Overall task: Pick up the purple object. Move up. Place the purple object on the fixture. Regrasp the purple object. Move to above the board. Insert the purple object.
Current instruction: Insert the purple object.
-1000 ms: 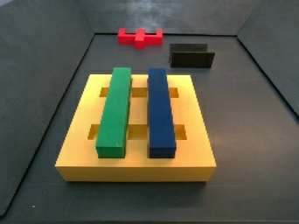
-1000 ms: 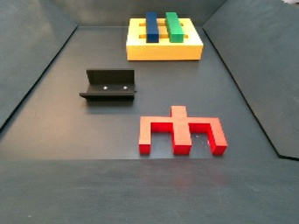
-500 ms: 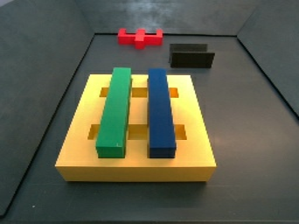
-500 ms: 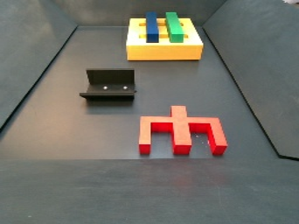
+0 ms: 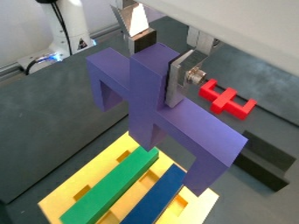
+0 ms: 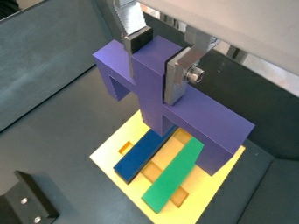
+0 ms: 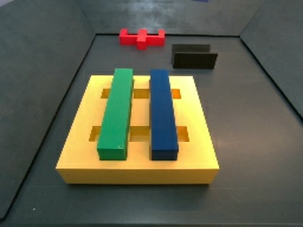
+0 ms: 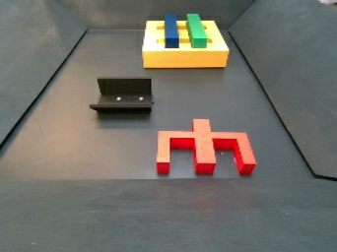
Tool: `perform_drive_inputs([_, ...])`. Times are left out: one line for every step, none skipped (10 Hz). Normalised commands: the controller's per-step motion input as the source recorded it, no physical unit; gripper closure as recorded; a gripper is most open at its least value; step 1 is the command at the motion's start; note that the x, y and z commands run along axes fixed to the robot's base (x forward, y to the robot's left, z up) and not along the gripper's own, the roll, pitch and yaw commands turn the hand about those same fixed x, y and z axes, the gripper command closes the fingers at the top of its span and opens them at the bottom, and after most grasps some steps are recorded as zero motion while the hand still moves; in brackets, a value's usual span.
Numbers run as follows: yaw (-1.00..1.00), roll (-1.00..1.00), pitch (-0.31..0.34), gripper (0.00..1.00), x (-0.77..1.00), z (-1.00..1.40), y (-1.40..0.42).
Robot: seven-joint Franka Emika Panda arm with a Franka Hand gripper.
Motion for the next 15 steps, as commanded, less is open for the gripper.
perform_drive_inputs([0.05,-0.02,-0.143,1.00,0.00,-0.62,-0.41])
perform_drive_inputs([0.13,0.15,-0.156,1.00,0.00,-0.81,-0.74])
perform_drive_inputs([0.22,0.19,-0.121,1.00,0.00,-0.82,-0.77])
perform_drive_inputs([0.26,0.21,-0.120,1.00,0.00,-0.79,-0.69])
perform_drive_inputs([0.31,0.26,-0.140,1.00,0.00,-0.69,-0.59])
perform_drive_inputs([0.30,0.31,-0.110,1.00,0.00,-0.62,-0.53])
perform_drive_inputs([0.26,0.34,-0.076,1.00,0.00,-0.61,-0.48])
perform_drive_inputs([0.19,0.34,-0.040,1.00,0.00,-0.63,-0.30])
perform_drive_inputs([0.15,0.37,-0.033,1.00,0.00,-0.57,-0.20])
perform_drive_inputs([0.12,0.38,-0.029,1.00,0.00,-0.57,-0.15])
perform_drive_inputs([0.00,0.29,-0.004,1.00,-0.01,-0.59,-0.11])
perform_drive_inputs([-0.04,0.00,-0.003,1.00,0.00,-0.40,-0.02])
perform_drive_inputs([0.00,-0.18,-0.037,1.00,0.00,-0.27,0.00])
perform_drive_inputs([0.00,-0.21,-0.044,1.00,0.03,-0.22,0.00])
perform_drive_inputs([0.00,-0.22,-0.014,1.00,0.12,-0.16,0.00])
